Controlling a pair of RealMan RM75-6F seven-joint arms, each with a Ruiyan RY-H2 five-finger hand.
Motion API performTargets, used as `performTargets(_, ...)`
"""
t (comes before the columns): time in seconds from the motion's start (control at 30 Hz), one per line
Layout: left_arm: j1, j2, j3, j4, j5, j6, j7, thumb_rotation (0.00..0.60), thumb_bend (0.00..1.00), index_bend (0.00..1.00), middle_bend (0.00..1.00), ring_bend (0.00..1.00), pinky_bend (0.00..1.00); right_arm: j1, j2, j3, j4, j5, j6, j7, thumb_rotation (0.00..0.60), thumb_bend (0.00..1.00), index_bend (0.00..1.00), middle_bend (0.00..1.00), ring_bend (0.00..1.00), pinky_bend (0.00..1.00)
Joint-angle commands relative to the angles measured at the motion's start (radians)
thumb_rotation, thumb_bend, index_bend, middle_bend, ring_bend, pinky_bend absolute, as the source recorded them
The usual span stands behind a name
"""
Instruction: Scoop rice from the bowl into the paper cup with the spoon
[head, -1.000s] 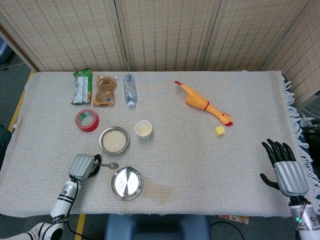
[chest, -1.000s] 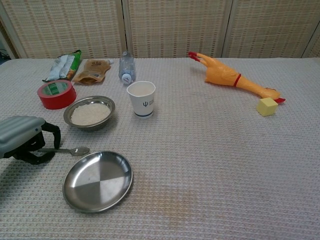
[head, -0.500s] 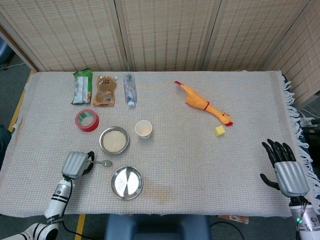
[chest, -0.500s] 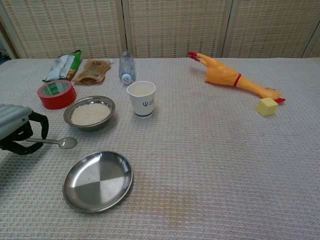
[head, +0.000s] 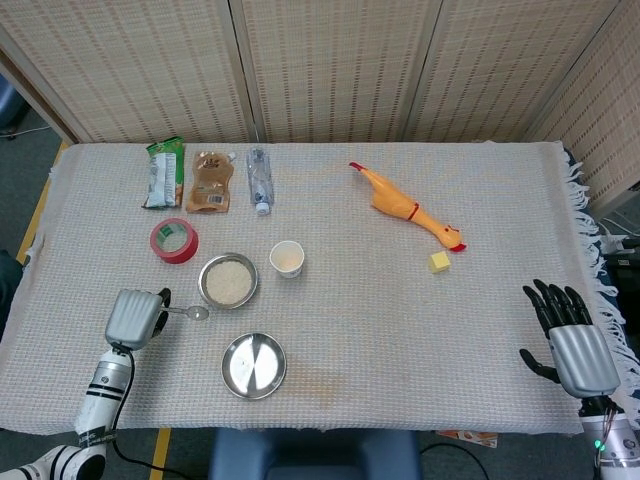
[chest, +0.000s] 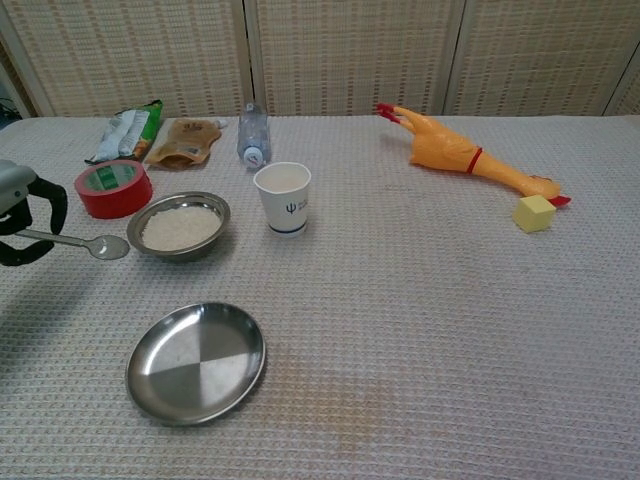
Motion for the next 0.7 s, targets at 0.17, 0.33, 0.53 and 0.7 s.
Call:
performTargets(0.17,-0.119,-0.079,-0.076,0.032,-0.075,-0.011,0.327,0.6,0.39,0.7,1.0,1.0,1.0,-0.015,-0.005,-0.001,0.003,-0.03,0.042,0.001,0.6,0.14,0.0,0.0,0.0,0.0)
performTargets(0.33,-0.169,-0.134,-0.098,0.112,-0.109,-0.017,0.421,0.6,0.39,0.69,1.0,1.0,1.0,-0.016,0.003,-0.002,0.001,-0.027,0.038,0.01,0.6,0.14,0.0,0.0,0.0,0.0)
performTargets(0.53,-0.211,-0.196,-0.102,0.21,-0.133,-0.014,0.496,0.6,0.39,0.68,1.0,1.0,1.0,-0.013,0.008,-0.003,-0.002,-0.022,0.024,0.014,0.6,0.14,0.0,0.0,0.0,0.0)
performTargets(0.7,-0.234,-0.256,-0.07,0.322,-0.096,0.014,0.537,0.6,0.39,0.68,1.0,1.0,1.0,-0.016,0.015,-0.006,-0.009,-0.03,0.029,0.021,0.6,0.14,0.0,0.0,0.0,0.0)
